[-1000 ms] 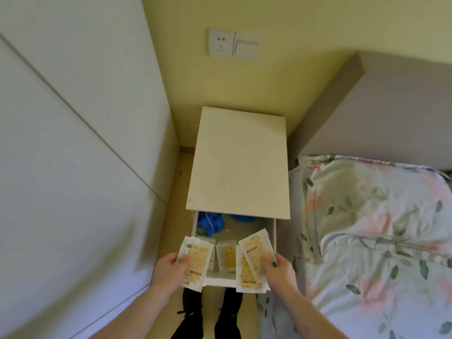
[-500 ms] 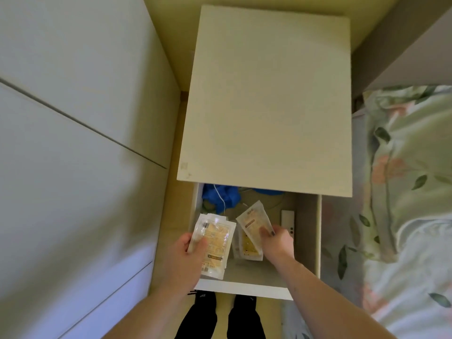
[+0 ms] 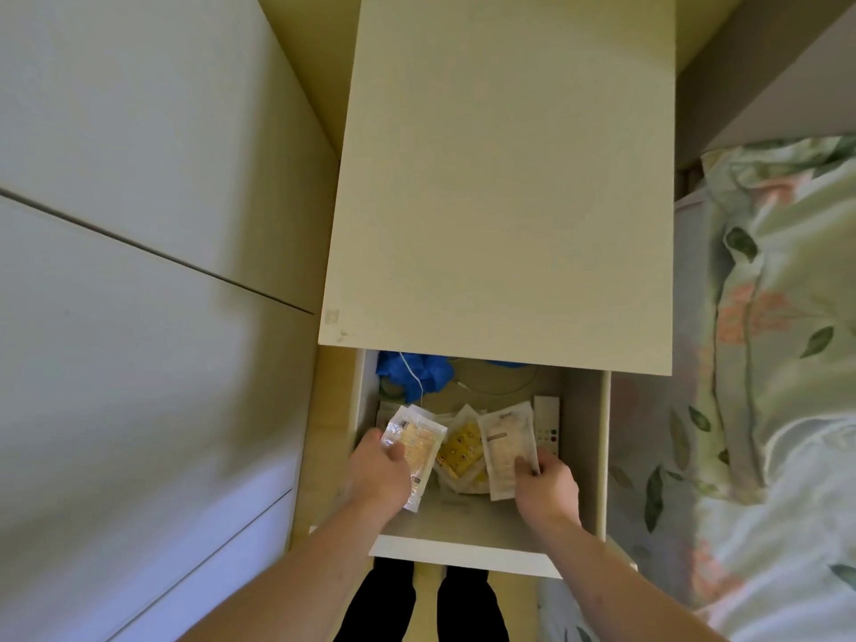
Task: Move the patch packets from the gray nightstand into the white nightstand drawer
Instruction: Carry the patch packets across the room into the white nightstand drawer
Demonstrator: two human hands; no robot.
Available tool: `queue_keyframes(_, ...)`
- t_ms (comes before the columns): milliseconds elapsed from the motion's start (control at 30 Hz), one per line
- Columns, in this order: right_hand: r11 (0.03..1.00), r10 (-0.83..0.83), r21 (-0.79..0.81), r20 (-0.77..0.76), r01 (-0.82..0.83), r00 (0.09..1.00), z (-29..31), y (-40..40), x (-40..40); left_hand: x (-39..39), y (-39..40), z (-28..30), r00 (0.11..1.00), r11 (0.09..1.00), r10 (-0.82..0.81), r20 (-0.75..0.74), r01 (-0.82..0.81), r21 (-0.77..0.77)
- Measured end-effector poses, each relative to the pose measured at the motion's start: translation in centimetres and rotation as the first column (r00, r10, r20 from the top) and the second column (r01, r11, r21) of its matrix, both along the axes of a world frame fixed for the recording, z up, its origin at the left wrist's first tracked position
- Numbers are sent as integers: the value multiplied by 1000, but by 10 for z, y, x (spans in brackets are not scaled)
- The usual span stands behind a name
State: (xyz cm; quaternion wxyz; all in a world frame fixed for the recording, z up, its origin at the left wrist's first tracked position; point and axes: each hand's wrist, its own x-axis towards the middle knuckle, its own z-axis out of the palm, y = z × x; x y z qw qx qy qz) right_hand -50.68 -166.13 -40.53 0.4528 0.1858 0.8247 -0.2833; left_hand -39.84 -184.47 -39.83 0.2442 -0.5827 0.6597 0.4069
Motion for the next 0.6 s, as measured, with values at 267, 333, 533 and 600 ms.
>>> queue_keyframes(267,1000,1,-27,7,-1,1000,-3,16,5,3,19,-22,964,950,-230,133,252,-183)
queue_keyframes(333,1000,4,-28,26,-3,1000,-5,17,6,8,24,-21,947,915,-296,129,319,-245)
queue_keyframes(533,998,32,-48,48,-29,998,-1,12,7,18,23,-14,926,872,-362,110,378,-312)
queue_keyframes(600,998,28,-53,60,-25,998,2,10,6,20,22,-10,926,874,-361,105,376,-307)
